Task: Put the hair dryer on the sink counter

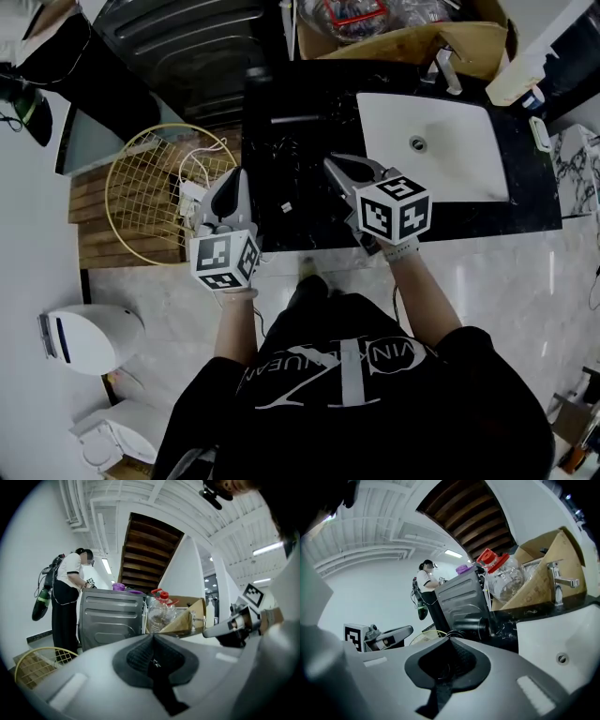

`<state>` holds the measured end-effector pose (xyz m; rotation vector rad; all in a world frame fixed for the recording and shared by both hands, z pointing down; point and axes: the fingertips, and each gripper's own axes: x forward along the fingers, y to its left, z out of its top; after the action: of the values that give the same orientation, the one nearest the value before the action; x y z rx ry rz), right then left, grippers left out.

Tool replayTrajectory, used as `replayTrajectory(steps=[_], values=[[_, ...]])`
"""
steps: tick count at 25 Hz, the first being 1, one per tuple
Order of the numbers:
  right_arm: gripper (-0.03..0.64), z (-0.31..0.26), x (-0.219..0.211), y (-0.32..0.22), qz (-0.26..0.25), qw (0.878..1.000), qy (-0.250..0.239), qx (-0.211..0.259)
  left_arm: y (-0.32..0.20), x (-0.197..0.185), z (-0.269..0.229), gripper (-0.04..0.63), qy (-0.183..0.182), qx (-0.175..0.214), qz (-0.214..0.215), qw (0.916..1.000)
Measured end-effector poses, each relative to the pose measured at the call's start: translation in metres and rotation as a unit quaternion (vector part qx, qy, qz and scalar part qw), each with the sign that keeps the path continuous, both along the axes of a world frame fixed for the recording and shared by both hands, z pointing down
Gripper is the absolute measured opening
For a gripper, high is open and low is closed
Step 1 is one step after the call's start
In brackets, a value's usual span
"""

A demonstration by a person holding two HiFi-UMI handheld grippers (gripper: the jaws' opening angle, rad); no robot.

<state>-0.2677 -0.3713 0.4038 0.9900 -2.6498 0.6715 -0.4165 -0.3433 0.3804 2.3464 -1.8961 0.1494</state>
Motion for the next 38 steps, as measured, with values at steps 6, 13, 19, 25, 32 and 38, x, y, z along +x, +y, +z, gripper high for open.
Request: replayTrajectory(steps=[6,13,19,25,32,38], values=[[0.003,-0.022,0.020,0.022,0.005,0.998,-0.013,0.054,0.030,0.005,-0.008,0.000,0.004,0.005,-0.015,0.9999],[0.003,-0.043,0.040,0.047,0.011,0.993,-0.024,0.118,0.061,0.011,-0.019,0.000,0.000,0.024,-0.029,0.9993],[0.003,-0.050,0.063,0.067,0.029,0.988,-0.023,0.151,0.085,0.019,-0.025,0.000,-0.011,0.040,-0.039,0.9984],[0.003,-0.056,0.078,0.084,0.034,0.984,-0.029,0.170,0.107,0.023,-0.029,0.000,-0.011,0.045,-0.045,0.9979],[0.003,-0.061,0.090,0.102,0.040,0.981,-0.034,0.184,0.131,0.026,-0.036,0.000,-0.016,0.057,-0.057,0.9967],[0.003,-0.067,0.098,0.114,0.043,0.980,-0.042,0.191,0.146,0.030,-0.038,0.000,-0.019,0.058,-0.059,0.9964]])
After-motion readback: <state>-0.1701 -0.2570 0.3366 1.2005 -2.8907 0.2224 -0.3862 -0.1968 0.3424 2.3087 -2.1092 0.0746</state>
